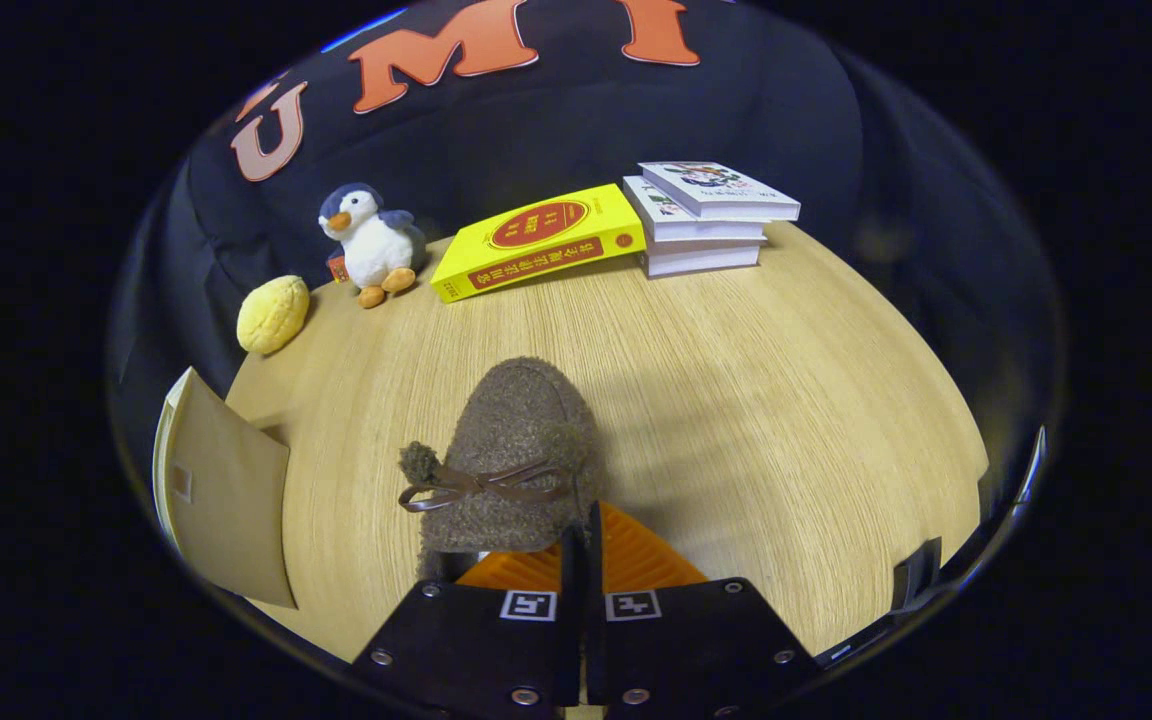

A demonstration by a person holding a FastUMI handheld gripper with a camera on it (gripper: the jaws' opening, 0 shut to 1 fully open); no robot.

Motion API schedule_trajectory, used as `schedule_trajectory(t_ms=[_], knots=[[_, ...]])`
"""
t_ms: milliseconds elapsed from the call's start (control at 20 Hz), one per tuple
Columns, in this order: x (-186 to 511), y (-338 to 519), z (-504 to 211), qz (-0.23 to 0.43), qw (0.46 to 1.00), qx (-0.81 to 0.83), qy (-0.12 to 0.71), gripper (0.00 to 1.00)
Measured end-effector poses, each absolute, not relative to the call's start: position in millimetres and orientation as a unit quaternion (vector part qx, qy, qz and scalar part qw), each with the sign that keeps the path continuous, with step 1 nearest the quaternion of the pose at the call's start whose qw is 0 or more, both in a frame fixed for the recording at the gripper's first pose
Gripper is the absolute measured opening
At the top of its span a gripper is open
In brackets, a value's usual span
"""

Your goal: Open the storage box then place both shoes into the box .Put the left shoe in first, then the right shoe, with the right side of both shoes facing outward in a uniform manner.

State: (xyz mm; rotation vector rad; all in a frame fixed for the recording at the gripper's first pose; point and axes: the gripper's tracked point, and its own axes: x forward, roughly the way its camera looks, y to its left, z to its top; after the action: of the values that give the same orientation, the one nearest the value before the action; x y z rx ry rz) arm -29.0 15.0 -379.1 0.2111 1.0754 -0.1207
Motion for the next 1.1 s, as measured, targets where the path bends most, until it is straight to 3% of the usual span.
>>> schedule_trajectory(t_ms=[550,1100], knots=[[1,84,-281,-0.023,0.856,0.120,0.503,0.04],[16,222,-220,0.060,0.851,0.120,0.508,0.03]])
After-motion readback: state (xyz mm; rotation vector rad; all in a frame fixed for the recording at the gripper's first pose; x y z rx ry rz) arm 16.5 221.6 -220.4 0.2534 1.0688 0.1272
